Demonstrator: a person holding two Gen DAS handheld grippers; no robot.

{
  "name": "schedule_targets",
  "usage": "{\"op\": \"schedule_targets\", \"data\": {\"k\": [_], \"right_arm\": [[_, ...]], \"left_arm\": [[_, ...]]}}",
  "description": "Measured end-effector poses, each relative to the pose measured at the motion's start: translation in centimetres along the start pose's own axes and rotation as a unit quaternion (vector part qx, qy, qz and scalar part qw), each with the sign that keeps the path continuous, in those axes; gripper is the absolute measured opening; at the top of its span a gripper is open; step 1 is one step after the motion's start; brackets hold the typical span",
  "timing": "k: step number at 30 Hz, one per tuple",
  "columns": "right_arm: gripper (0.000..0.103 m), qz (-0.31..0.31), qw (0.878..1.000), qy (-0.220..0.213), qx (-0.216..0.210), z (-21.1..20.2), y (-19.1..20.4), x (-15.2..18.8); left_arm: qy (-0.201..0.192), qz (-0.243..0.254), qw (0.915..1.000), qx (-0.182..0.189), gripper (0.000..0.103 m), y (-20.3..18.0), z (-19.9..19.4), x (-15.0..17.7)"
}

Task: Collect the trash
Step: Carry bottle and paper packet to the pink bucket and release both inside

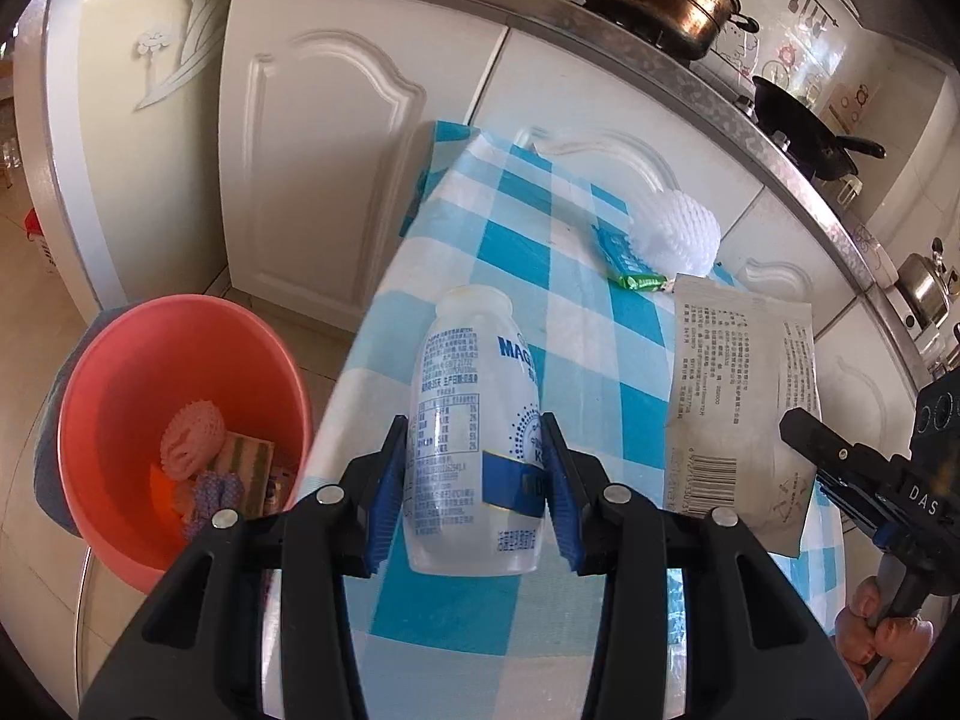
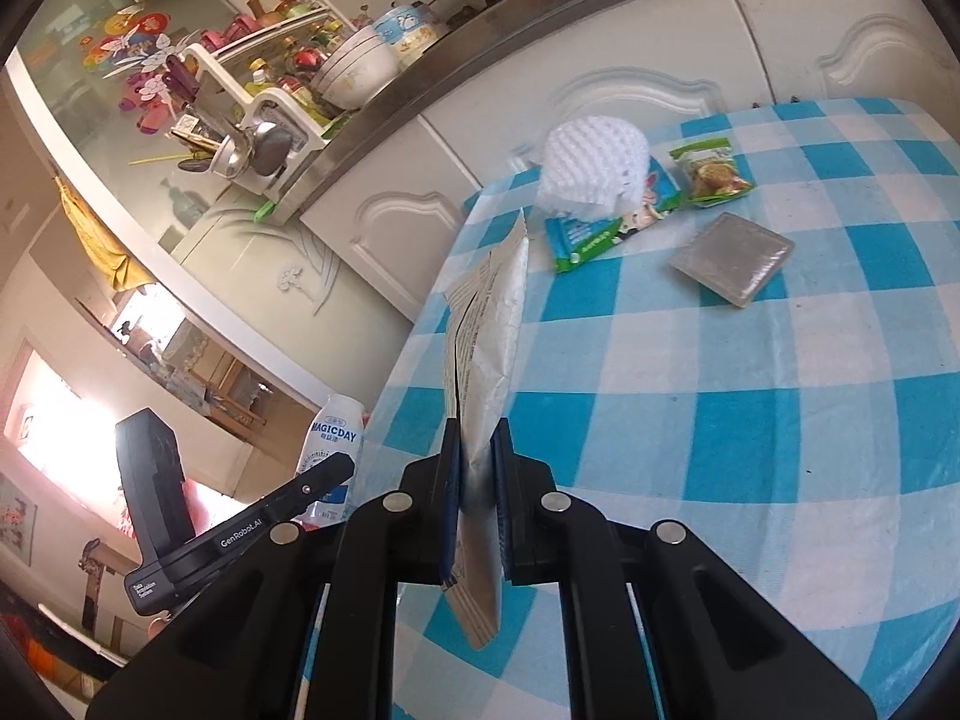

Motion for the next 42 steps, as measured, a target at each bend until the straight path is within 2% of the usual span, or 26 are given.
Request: {"op": "schedule_targets", "data": {"k": [8, 19, 29, 38, 39, 40, 41, 42], "right_arm": [[0.011, -0.046, 0.997, 0.046, -0.034, 4.7, 6.2, 0.7], [0.011, -0.097, 0.988, 0.116, -0.042, 13.0, 12.2, 2.8], [0.011, -0.156, 0.973, 0.168, -0.009, 19.5, 14.5, 6.6], [0.014, -0.170, 0.967, 0.189, 0.012, 22.2, 14.6, 8.2], [0.017, -0.171, 0.967, 0.188, 0.013, 22.3, 14.6, 8.3], [0.030, -0.171, 0.968, 0.183, 0.012, 22.2, 14.7, 8.2], [0.039, -0.171, 0.969, 0.175, 0.014, 22.0, 14.7, 8.2], [0.057, -0.169, 0.971, 0.169, 0.012, 21.9, 14.7, 8.0]], "left_arm": [[-0.021, -0.034, 0.9986, -0.035, 0.044, 5.9, -2.2, -0.8], [-0.002, -0.099, 0.9916, -0.083, 0.044, 14.3, -1.0, 1.1], [0.026, -0.131, 0.9863, -0.096, 0.044, 18.1, 1.0, 3.3], [0.049, -0.144, 0.9830, -0.103, 0.044, 19.8, 2.5, 5.0], [0.054, -0.143, 0.9827, -0.105, 0.051, 19.9, 2.8, 5.2], [0.056, -0.140, 0.9827, -0.107, 0.058, 20.0, 3.0, 5.3], [0.054, -0.139, 0.9822, -0.114, 0.074, 20.2, 3.1, 5.4], [0.051, -0.137, 0.9817, -0.123, 0.080, 20.4, 3.1, 5.4]]}}
Point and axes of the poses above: each gripper's, at about its wrist camera, not at the fingertips, and z roughly the way its jaws point, y to its left, x to its underside, the point moved 8 cm from there along z, roughly the way its jaws point, and after that the axes turned 7 degrees about z, right-handed, at the moved point
